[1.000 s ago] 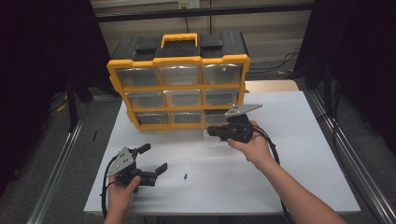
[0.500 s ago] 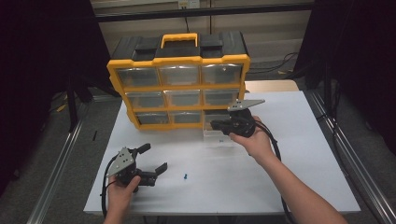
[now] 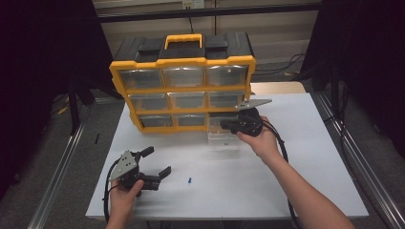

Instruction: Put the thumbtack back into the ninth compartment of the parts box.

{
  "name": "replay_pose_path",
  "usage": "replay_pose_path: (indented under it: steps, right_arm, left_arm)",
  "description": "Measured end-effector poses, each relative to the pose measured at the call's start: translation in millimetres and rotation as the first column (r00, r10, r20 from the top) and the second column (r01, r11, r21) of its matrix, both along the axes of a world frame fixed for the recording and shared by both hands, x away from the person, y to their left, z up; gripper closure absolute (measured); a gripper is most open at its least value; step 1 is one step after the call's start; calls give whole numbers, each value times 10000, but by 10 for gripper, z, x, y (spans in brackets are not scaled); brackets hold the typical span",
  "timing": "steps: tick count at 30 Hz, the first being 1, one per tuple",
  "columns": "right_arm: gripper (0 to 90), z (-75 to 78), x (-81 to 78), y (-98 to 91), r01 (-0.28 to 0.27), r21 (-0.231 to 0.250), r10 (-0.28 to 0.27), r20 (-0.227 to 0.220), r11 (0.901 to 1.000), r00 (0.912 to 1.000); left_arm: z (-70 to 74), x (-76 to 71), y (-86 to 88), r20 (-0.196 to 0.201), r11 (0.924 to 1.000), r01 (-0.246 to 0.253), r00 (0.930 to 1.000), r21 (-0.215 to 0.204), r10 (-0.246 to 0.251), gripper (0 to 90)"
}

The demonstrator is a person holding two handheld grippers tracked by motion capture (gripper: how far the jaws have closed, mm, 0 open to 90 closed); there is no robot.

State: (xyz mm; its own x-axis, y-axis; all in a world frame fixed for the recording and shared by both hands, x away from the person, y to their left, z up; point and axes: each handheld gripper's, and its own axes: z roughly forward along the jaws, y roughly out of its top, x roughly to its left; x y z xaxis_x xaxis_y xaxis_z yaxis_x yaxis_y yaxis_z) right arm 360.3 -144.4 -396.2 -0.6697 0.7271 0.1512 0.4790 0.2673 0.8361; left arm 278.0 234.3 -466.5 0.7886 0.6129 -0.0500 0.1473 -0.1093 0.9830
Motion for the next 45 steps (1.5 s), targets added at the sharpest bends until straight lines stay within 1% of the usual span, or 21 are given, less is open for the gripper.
replay_pose_path:
  steps: [3,6,8,9,10,13,14,16,21,22,23,26,29,31,33,36,37,39,41,43,45]
  right_arm:
    - [868,-15,17,-10,92,-72,-92,1,9999,10000]
    - [867,-29,23,-12,145,-162,-145,-12,9998,9999]
    - [864,-33,22,-10,174,-172,-174,-12,9997,9998]
    - [861,-34,24,-10,172,-168,-171,24,9997,9999]
    - [850,-33,23,-10,184,-158,-184,37,9997,9998]
    - [775,-35,23,-8,264,-197,-263,58,9995,9996]
    - [747,-35,24,-11,278,-160,-277,20,9995,9996]
    - [714,-35,18,-16,306,-80,-306,-15,9995,9995]
    - [634,-28,-26,-11,236,45,-236,-10,9997,9997]
    - [614,-27,-39,-6,223,110,-223,24,9997,9997]
    - [602,-21,-54,1,178,122,-178,-4,9998,9998]
    - [548,-3,-101,20,88,199,-90,130,9998,9999]
    - [477,3,-152,50,-17,262,13,178,9997,9998]
    - [430,-1,-187,75,-117,345,112,139,9993,9998]
    - [379,-12,-215,106,-186,394,182,112,9990,9998]
    - [321,-35,-256,143,-327,399,327,4,9987,9995]
    - [296,-44,-269,152,-318,446,319,-10,9985,9995]
    - [244,-59,-291,172,-286,477,289,-64,9985,9996]
    - [216,-74,-310,186,-276,544,285,-158,9981,9995]
    - [187,-89,-325,199,-342,569,356,-229,9978,9991]
    - [152,-99,-340,214,-282,614,301,-305,9977,9991]
  left_arm:
    - [2,5,12,38,9998,49,10000,168,-49,20]
    - [-4,-8,-22,-87,9996,-132,9999,-250,130,20]
    - [10,13,36,152,9985,210,9996,515,-218,20]
    - [3,5,12,49,9998,77,10000,167,-78,20]
    - [4,5,15,74,9998,74,9999,199,-76,20]
    - [0,17,24,86,9993,363,9993,88,-364,20]
    - [4,3,15,62,9998,71,10000,185,-72,20]
    - [10,8,36,163,9985,138,9998,523,-146,20]
    - [4,3,16,67,9997,69,10000,220,-70,20]
    - [10,9,35,161,9985,138,9998,521,-147,20]
    - [2,-2,2,38,10000,-5,10000,77,5,20]
    - [-7,5,-6,-89,9993,302,9995,-201,-304,20]
    - [5,-3,9,56,9999,-11,10000,138,10,20]
    - [8,5,28,125,9990,100,9999,429,-106,20]
    - [-8,4,-13,-100,9991,305,9995,-288,-308,20]
    - [-9,3,-14,-122,9991,295,9995,-309,-299,20]
    - [-5,-10,-18,-135,9998,-59,9999,-187,57,20]
    - [10,7,35,139,9986,126,9998,507,-133,20]
    - [1,-2,-1,-15,10000,12,10000,34,-12,20]
    - [-8,6,-13,-77,9991,303,9995,-293,-305,20]
    - [-10,4,-14,-146,9991,280,9995,-322,-285,20]
